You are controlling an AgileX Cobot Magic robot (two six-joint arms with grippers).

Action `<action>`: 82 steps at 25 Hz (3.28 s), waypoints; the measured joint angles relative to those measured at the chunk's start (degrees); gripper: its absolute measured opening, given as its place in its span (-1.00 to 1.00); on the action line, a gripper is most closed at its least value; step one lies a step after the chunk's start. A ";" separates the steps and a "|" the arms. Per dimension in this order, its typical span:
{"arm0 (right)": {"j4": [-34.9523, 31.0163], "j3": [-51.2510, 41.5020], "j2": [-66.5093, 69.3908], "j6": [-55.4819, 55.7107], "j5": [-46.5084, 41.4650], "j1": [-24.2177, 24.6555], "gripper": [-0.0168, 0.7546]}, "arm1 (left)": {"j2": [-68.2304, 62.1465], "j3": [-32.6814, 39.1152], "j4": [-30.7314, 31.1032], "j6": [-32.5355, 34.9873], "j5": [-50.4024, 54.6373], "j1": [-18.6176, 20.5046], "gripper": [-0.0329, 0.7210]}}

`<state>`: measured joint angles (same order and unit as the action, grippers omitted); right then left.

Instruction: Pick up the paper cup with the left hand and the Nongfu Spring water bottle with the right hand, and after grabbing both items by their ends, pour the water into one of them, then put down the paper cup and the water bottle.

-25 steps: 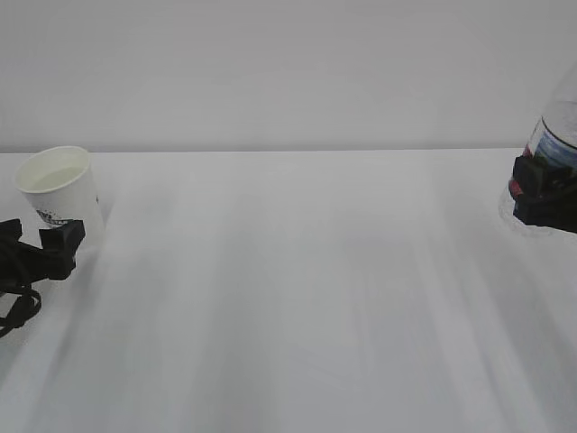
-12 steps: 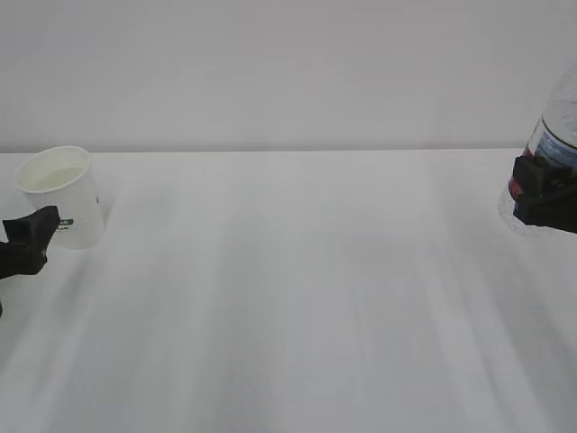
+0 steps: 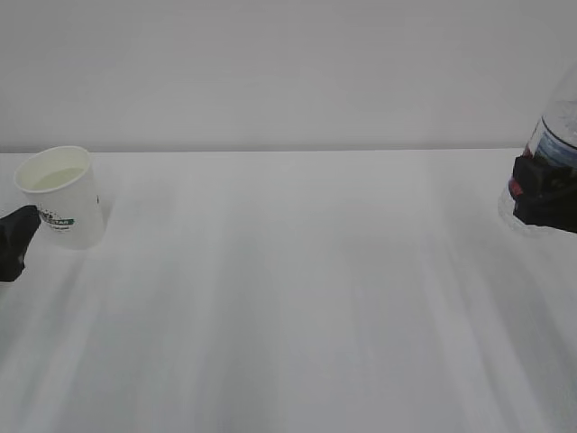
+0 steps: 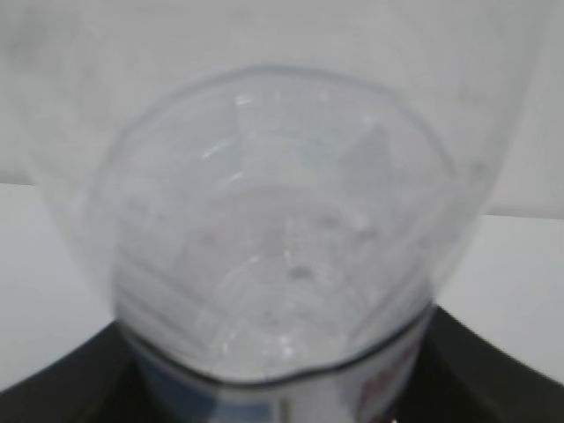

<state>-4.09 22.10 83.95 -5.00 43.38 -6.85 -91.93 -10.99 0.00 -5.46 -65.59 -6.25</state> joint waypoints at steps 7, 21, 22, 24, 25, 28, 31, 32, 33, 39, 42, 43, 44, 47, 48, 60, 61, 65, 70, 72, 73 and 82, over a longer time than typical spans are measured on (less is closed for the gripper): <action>-1.45 0.00 1.42 0.00 1.62 0.00 0.28 | 0.14 0.09 0.00 -0.17 0.00 0.00 0.72; -2.98 3.41 10.38 0.09 7.94 0.00 0.28 | 0.14 0.09 1.83 -0.26 0.00 0.00 0.66; -2.98 3.91 10.96 0.09 7.94 0.00 0.28 | 0.14 0.09 1.83 -0.26 0.00 0.00 0.66; -2.98 4.82 11.82 0.09 7.94 0.00 0.28 | 0.14 0.09 1.97 -0.26 0.00 0.00 0.66; -2.98 5.23 12.30 0.09 7.94 0.00 0.28 | 0.14 0.09 1.97 -0.26 0.00 0.00 0.66; -2.98 6.72 13.66 0.09 7.94 0.00 0.28 | 0.14 0.09 1.99 -0.30 0.00 0.00 0.66; -2.98 8.08 15.05 0.09 7.94 0.00 0.28 | 0.14 0.09 2.09 -0.30 0.00 0.00 0.66; -2.98 8.45 15.68 0.09 7.94 0.00 0.28 | 0.14 0.09 2.09 -0.30 0.00 0.00 0.66; -2.98 8.91 16.20 0.09 7.94 0.00 0.28 | 0.14 0.09 2.09 -0.30 0.00 0.00 0.66; -2.98 11.72 19.07 0.09 7.72 0.00 0.28 | 0.14 0.09 2.33 -0.30 0.00 0.00 0.65; -2.98 12.95 20.51 0.09 7.57 0.00 0.28 | 0.14 0.09 2.57 -0.30 0.00 0.00 0.65; -2.98 13.28 20.98 0.09 7.58 0.00 0.28 | 0.14 0.09 2.59 -0.30 0.00 0.00 0.66; -2.98 13.45 21.40 0.09 7.58 0.00 0.28 | 0.14 0.09 2.68 -0.30 0.00 0.00 0.66; -2.98 14.35 22.69 0.09 7.58 0.00 0.28 | 0.18 0.09 2.73 -0.30 0.00 0.00 0.66; -2.98 14.46 23.11 0.09 7.58 0.00 0.28 | 0.18 0.09 2.73 -0.30 0.00 0.00 0.65; -2.98 15.21 28.19 0.09 8.11 0.00 0.28 | 0.18 0.09 4.12 -0.39 0.00 0.00 0.65; -2.98 15.34 28.42 0.09 8.11 0.00 0.28 | 0.18 0.09 4.12 -0.39 0.00 0.00 0.65; -2.98 16.47 29.49 0.09 8.20 0.00 0.28 | 0.18 0.09 4.25 -0.39 0.00 0.00 0.65; -2.98 17.65 30.56 0.09 8.20 0.00 0.28 | 0.18 0.09 4.38 -0.39 0.00 0.00 0.65; -2.98 18.20 31.07 0.09 8.33 0.00 0.28 | 0.18 0.09 4.42 -0.39 0.00 0.00 0.65; -2.98 18.32 31.37 0.09 8.33 0.00 0.28 | 0.18 0.09 4.42 -0.39 0.00 0.00 0.65; -2.98 19.55 33.84 0.09 11.00 0.00 0.28 | 0.18 0.09 4.51 -0.39 -0.09 0.00 0.65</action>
<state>-7.06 41.65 117.79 -4.90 54.38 -6.85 -91.75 -10.89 4.51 -5.85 -65.68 -6.25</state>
